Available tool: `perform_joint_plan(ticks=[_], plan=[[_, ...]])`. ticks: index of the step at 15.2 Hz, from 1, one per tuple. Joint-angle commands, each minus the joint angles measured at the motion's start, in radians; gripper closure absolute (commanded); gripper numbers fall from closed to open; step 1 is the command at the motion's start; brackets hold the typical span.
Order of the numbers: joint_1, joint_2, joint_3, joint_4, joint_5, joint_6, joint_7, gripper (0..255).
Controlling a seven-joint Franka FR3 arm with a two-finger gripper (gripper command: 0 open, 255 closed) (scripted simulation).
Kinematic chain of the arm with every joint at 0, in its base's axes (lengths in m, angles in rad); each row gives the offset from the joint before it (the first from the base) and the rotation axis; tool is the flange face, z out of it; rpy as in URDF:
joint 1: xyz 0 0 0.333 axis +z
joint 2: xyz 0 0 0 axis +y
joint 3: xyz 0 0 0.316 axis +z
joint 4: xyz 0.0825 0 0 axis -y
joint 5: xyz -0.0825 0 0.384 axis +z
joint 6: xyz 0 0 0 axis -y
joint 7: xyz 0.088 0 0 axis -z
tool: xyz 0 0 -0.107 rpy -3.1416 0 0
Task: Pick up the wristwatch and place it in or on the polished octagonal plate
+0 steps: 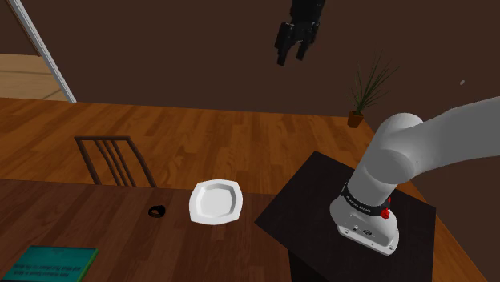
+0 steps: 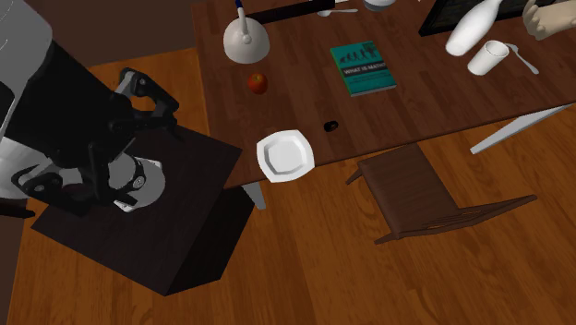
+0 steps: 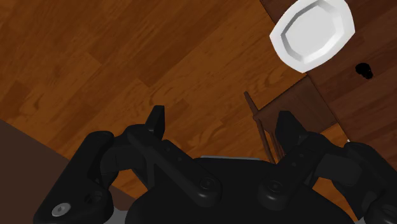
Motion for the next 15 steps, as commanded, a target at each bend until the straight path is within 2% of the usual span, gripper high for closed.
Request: perform_joint_plan(ticks=[1, 8, 15], plan=[[0.0, 0.0, 0.0, 0.0, 0.0, 0.0, 0.0, 0], [0.031, 0.038, 0.146, -0.12, 0.059, 0.173, 0.151, 0], [0.051, 0.157, 0.304, -0.173, 0.095, 0.358, 0.312, 0]])
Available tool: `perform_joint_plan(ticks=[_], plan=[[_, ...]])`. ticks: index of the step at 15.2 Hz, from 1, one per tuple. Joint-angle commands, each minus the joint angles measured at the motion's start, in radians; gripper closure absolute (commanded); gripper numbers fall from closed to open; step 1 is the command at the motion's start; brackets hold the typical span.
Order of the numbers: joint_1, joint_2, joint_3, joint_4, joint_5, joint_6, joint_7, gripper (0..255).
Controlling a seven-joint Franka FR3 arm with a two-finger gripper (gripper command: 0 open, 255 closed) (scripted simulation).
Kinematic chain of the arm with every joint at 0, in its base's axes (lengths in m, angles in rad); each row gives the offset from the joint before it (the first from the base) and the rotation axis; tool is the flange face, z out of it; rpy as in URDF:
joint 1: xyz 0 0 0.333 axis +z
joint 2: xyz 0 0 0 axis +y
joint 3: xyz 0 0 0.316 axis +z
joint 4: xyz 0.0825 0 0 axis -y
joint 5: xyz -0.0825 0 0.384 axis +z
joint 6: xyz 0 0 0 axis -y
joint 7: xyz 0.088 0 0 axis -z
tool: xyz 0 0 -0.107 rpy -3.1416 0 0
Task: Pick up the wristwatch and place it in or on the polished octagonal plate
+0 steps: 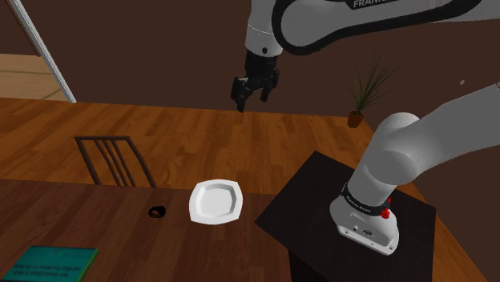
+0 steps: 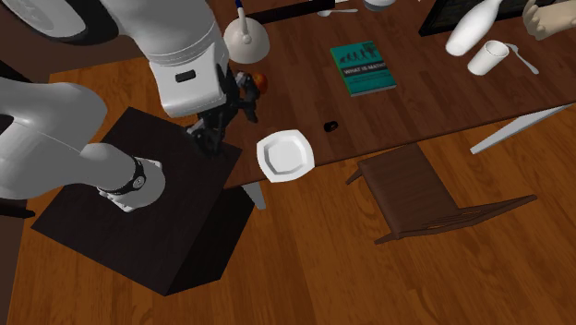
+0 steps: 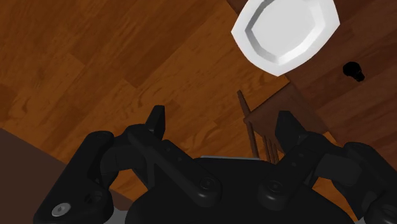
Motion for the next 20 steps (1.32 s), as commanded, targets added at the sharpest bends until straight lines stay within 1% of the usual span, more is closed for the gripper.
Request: perform_joint_plan(ticks=[1, 6, 9, 11, 14, 17, 18, 20], plan=[[0.0, 0.055, 0.051, 0.0, 0.004, 0.06, 0.052, 0], [-0.016, 0.196, 0.177, 0.014, -0.015, 0.191, 0.186, 0], [-0.04, 0.297, 0.257, 0.04, -0.058, 0.263, 0.282, 0], [-0.062, 0.373, 0.313, 0.065, -0.106, 0.307, 0.357, 0], [-0.101, 0.502, 0.395, 0.114, -0.216, 0.359, 0.491, 0], [-0.125, 0.655, 0.458, 0.181, -0.38, 0.384, 0.657, 0], [-0.123, 0.71, 0.468, 0.207, -0.444, 0.385, 0.717, 0], [-0.096, 0.82, 0.467, 0.266, -0.567, 0.376, 0.829, 0]])
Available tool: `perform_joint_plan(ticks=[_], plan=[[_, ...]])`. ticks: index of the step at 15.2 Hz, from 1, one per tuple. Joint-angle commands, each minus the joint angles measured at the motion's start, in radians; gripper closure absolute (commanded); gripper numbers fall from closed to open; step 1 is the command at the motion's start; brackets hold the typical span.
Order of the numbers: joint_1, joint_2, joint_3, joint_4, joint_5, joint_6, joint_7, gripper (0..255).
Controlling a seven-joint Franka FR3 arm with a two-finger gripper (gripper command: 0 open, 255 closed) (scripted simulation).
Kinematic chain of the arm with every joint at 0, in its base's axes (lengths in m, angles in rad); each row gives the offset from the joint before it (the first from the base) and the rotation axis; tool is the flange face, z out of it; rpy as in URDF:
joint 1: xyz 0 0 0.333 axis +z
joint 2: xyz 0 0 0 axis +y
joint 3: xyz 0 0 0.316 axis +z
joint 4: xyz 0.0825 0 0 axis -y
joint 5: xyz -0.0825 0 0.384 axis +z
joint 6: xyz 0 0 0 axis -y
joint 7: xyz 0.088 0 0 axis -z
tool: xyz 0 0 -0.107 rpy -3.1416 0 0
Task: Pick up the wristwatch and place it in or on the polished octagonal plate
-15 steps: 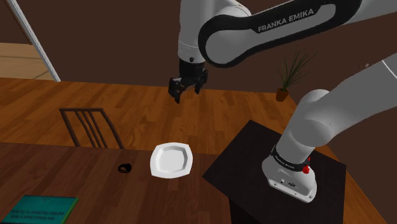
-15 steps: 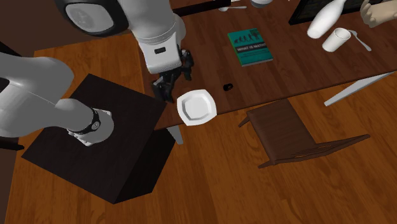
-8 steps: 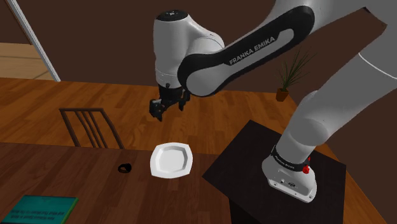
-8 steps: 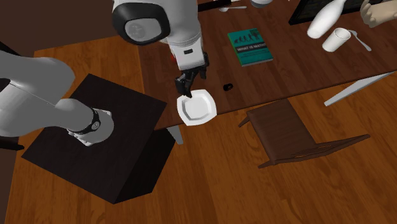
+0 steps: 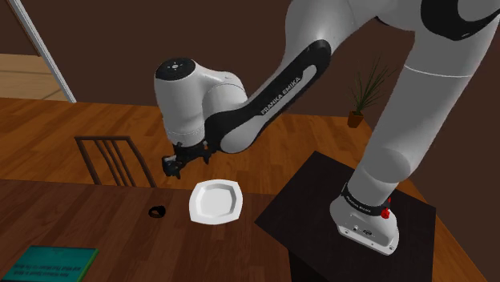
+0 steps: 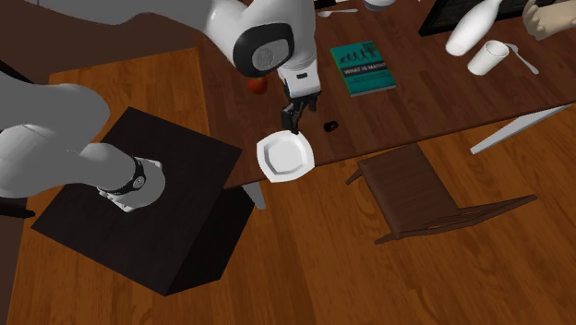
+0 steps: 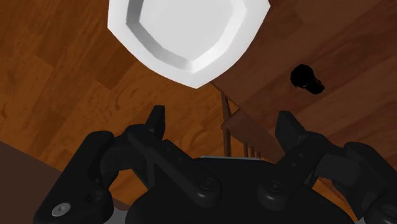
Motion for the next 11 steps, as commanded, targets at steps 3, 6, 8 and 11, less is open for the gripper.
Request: perform_joint_plan(ticks=[3, 6, 8, 11], plan=[[0.09, 0.215, -0.042, 0.128, -0.224, -0.025, 0.198, 0], [0.182, 0.349, -0.096, 0.235, -0.325, -0.054, 0.288, 0], [0.24, 0.433, -0.131, 0.311, -0.375, -0.073, 0.33, 0], [0.323, 0.554, -0.178, 0.435, -0.429, -0.103, 0.374, 0]])
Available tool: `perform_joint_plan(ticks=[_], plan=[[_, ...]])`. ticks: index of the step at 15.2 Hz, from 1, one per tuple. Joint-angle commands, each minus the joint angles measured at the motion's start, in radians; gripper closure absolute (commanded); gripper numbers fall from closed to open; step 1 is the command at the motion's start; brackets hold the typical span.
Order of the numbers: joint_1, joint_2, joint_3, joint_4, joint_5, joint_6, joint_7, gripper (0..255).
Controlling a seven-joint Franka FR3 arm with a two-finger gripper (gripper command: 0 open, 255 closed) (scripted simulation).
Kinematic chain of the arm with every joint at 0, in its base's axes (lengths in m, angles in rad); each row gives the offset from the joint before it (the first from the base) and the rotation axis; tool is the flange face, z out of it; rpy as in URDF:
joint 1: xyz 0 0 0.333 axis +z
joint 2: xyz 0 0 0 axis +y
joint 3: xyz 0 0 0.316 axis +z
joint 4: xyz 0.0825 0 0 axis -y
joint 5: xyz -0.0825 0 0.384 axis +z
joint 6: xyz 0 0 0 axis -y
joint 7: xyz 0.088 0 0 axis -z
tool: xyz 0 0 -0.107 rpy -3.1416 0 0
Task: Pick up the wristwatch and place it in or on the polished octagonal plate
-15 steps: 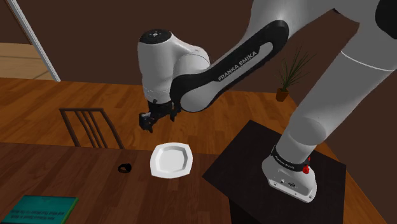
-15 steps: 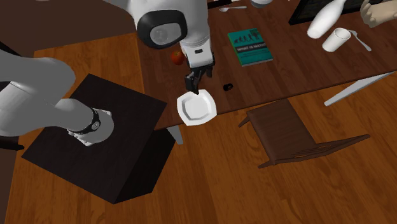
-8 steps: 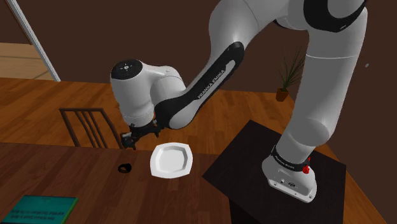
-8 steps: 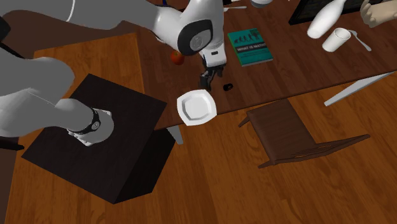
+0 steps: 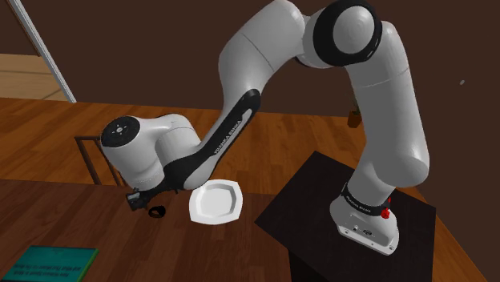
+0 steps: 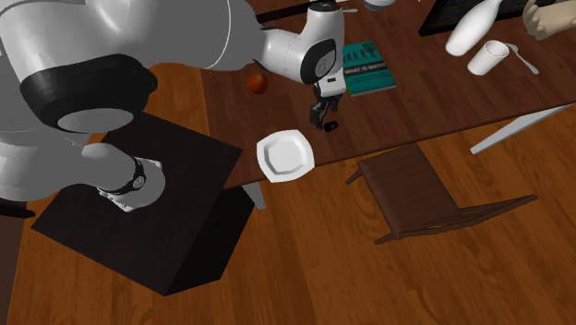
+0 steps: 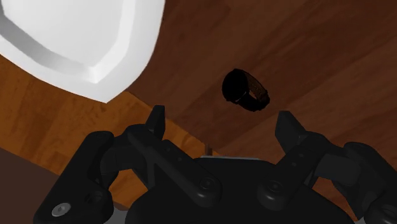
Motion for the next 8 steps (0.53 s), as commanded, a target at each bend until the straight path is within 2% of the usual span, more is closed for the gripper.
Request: perform_joint_plan(ticks=[1, 3, 8], plan=[[0.053, 0.079, -0.03, 0.077, -0.035, -0.015, 0.03, 0], [0.086, 0.13, -0.048, 0.136, -0.05, -0.028, 0.039, 0], [0.096, 0.177, -0.074, 0.151, -0.08, 0.003, 0.052, 0]])
